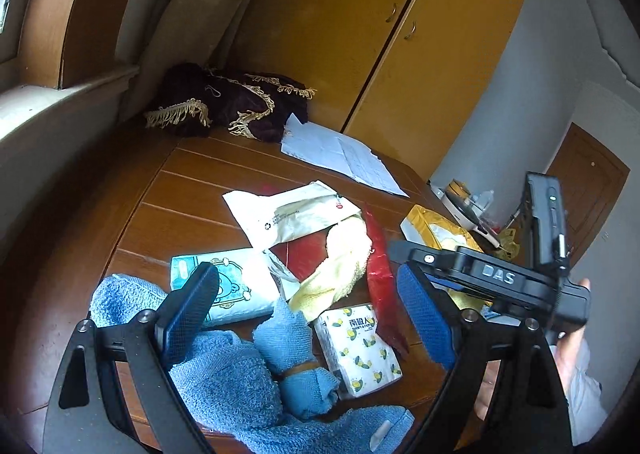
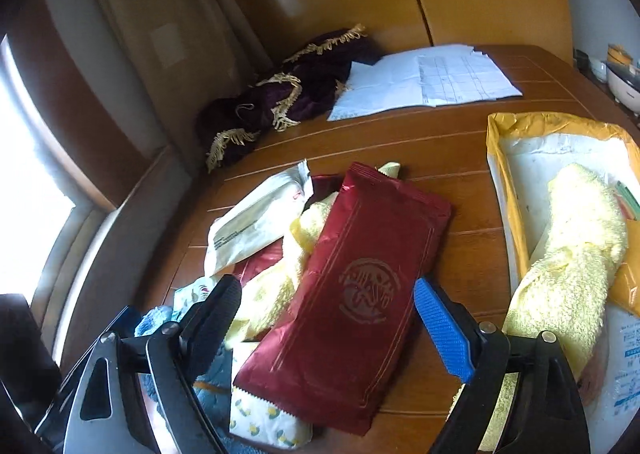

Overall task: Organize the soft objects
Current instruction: 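Grasp the dark red packet with the right tool while the left tool grasps a yellow cloth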

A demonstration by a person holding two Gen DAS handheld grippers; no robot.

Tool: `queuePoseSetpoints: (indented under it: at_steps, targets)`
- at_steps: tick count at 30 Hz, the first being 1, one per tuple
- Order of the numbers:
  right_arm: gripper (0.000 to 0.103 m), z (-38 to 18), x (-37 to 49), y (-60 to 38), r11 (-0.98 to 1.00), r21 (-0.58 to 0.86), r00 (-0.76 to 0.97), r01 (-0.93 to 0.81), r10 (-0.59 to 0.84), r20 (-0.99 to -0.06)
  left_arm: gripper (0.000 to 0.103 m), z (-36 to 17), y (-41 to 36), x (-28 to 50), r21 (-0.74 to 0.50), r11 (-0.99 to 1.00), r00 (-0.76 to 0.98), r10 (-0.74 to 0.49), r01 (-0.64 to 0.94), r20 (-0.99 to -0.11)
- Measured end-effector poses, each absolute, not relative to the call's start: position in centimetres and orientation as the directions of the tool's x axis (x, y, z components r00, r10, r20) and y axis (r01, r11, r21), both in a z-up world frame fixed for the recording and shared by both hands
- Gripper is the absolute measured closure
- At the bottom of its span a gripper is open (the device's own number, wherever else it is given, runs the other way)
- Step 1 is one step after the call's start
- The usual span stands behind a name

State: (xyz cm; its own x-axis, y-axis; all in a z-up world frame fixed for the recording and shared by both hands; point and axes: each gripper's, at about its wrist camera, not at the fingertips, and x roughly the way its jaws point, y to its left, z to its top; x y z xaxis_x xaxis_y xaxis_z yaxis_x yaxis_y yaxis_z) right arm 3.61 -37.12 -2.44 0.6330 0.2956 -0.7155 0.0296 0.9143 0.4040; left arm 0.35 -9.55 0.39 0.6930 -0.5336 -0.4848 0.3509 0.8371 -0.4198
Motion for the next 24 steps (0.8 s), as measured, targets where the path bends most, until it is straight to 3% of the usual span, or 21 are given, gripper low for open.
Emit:
queuePoseSetpoints:
  at_steps: [4, 10, 13, 15, 17, 24]
  targets:
    - [0.023, -4.5, 4.4, -35.7, 0.95, 0.309, 0.593, 0.041, 0.226, -0.773, 0.012, 0.3, -9.6, 0.2, -0.43, 0.824, 0.68, -0.555, 0.37, -0.478]
    - [0.04, -4.5, 3.3, -34.8, 0.973, 0.232, 0.615, 0.023, 0.169, -0.77, 0.012, 0.5, -9.9, 0.0, -0.437, 0.818, 0.675, -0.563, 0.374, -0.476]
    - [0.056, -4.0, 2.6, -34.5, 0.975, 0.22, 0.635, 0.007, 0.166, -0.755, 0.012, 0.6, -10.3, 0.0, -0.431, 0.819, 0.672, -0.563, 0.377, -0.481]
    - [0.074, -3.4, 2.0, -34.4, 0.974, 0.228, 0.653, -0.003, 0.175, -0.737, 0.012, 0.7, -10.8, 0.0, -0.42, 0.825, 0.671, -0.557, 0.378, -0.489]
    - [0.081, -2.9, 1.5, -34.5, 0.972, 0.234, 0.669, -0.003, 0.176, -0.722, 0.012, 0.9, -11.2, 0.0, -0.409, 0.827, 0.67, -0.556, 0.387, -0.491]
    - [0.089, -2.0, 0.1, -35.8, 0.958, 0.288, 0.694, 0.002, 0.206, -0.69, 0.012, 1.3, -12.2, -0.1, -0.384, 0.832, 0.673, -0.552, 0.401, -0.493]
